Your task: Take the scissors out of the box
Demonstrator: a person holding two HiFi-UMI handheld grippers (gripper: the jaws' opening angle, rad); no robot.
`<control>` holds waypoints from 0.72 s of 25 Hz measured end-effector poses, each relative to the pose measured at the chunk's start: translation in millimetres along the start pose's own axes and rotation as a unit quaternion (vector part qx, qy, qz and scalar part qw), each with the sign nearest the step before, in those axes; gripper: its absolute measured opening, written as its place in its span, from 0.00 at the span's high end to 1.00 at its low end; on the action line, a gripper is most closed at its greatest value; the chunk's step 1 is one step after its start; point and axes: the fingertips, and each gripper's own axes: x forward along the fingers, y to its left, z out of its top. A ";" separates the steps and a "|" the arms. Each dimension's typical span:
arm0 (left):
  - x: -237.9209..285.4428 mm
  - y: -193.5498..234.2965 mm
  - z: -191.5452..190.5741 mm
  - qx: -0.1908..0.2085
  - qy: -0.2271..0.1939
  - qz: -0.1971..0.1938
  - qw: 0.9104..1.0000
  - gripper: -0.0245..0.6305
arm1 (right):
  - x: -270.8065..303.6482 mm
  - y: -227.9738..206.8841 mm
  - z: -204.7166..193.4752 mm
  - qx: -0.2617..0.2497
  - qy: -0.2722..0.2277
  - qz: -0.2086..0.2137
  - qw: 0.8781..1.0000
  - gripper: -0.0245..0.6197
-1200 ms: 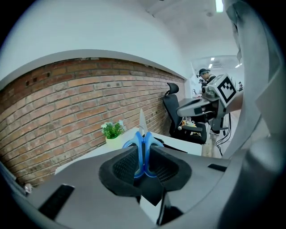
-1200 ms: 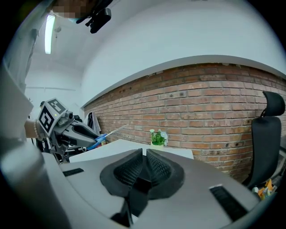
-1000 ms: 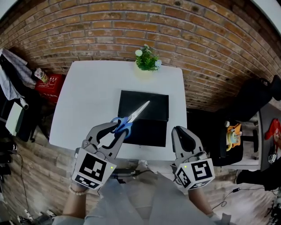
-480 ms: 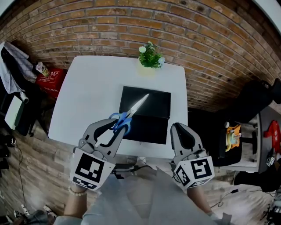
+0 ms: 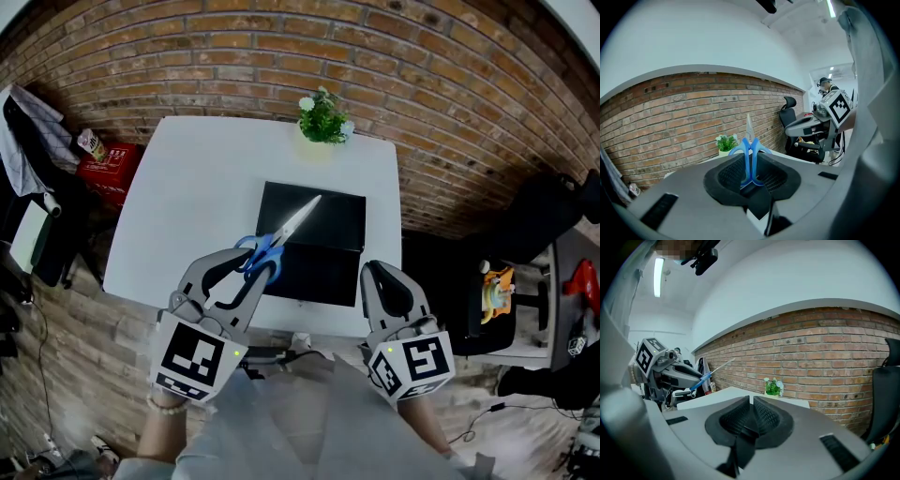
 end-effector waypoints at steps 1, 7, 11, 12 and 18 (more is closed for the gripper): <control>0.9 -0.8 1.7 0.001 -0.002 -0.002 1.000 0.81 | 0.0 -0.1 0.1 0.000 0.000 0.000 1.000 0.88; 4.3 -4.2 3.1 0.002 -0.005 -0.007 1.000 0.81 | -0.2 -0.1 -0.3 0.000 0.001 0.000 1.000 0.88; 5.1 -6.2 4.7 0.002 -0.008 -0.009 1.000 0.81 | -2.4 -1.7 -2.0 0.001 0.003 -0.001 1.000 0.88; 5.4 -6.3 4.5 0.001 -0.008 -0.009 1.000 0.81 | -2.6 -2.1 -2.6 0.002 0.004 -0.002 1.000 0.88; 9.1 -7.1 3.0 0.000 -0.002 -0.013 1.000 0.81 | -3.5 -5.8 -5.3 0.007 0.007 -0.007 1.000 0.88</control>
